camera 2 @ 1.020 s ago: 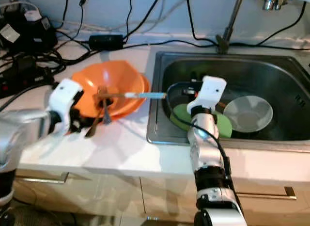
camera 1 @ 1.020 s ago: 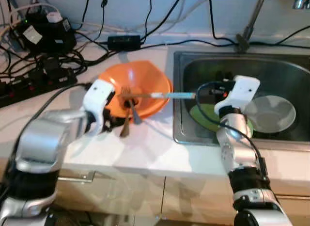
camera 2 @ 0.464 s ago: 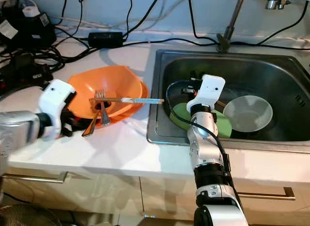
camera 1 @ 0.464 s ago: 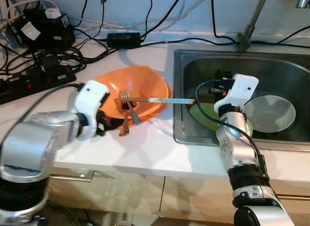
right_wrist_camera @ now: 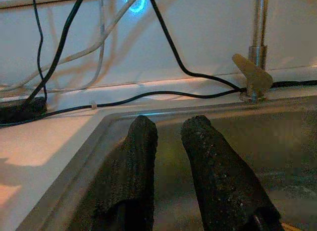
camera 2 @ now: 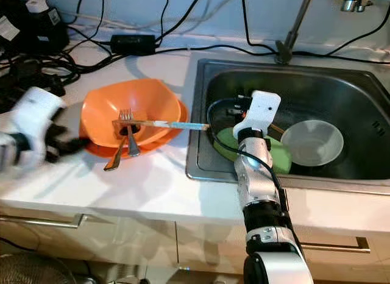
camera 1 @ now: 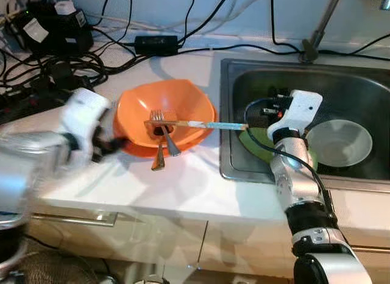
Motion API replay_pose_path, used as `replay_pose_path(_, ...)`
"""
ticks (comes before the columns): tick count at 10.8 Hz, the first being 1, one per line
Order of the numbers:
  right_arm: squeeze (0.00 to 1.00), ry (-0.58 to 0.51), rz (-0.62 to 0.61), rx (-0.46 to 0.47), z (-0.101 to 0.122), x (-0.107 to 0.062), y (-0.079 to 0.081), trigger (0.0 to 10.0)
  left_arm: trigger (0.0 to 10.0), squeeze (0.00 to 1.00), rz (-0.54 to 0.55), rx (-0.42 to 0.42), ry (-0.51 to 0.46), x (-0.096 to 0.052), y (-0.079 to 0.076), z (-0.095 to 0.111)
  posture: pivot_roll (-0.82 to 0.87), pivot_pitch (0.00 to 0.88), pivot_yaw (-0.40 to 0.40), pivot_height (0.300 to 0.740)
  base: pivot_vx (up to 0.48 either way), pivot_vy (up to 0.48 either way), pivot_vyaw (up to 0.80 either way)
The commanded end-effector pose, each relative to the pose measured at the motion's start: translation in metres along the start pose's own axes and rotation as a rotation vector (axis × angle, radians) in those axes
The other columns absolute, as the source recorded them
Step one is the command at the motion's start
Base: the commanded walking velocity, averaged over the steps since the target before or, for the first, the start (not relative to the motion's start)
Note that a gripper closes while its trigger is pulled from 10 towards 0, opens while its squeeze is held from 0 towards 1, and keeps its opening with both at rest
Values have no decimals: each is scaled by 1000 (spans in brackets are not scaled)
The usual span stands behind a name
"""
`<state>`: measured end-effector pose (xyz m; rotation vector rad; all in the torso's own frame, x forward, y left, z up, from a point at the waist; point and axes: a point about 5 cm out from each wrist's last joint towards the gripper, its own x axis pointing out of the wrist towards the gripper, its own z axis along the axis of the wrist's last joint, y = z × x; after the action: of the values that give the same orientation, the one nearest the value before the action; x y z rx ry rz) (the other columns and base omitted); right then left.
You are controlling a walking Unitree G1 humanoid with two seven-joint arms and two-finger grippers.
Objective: Kitchen organization
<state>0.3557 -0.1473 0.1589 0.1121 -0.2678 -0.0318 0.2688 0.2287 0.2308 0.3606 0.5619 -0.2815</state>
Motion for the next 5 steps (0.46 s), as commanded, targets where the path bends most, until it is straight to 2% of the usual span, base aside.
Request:
replay_pose_path(1,0,-8,-3,11,2,2,-1,10000,10000,0,95,32,-8,-2,14,-2,194,47,-20,740,0,0,0)
replay_pose_path(2,0,-9,-5,8,2,2,-2,10000,10000,0,166,37,-26,-2,22,-2,186,43,-22,740,0,0,0)
replay_pose_path(3,0,-11,-9,2,2,2,-5,10000,10000,0,254,44,-99,-2,30,2,180,42,-26,740,0,0,0)
replay_pose_path(4,0,-11,-11,-2,2,2,-7,10000,10000,0,321,76,-145,2,32,4,170,38,-29,740,0,0,0)
replay_pose_path(5,0,-11,-12,-5,3,2,-7,10000,10000,0,382,71,-213,8,33,6,167,36,-29,740,0,0,0)
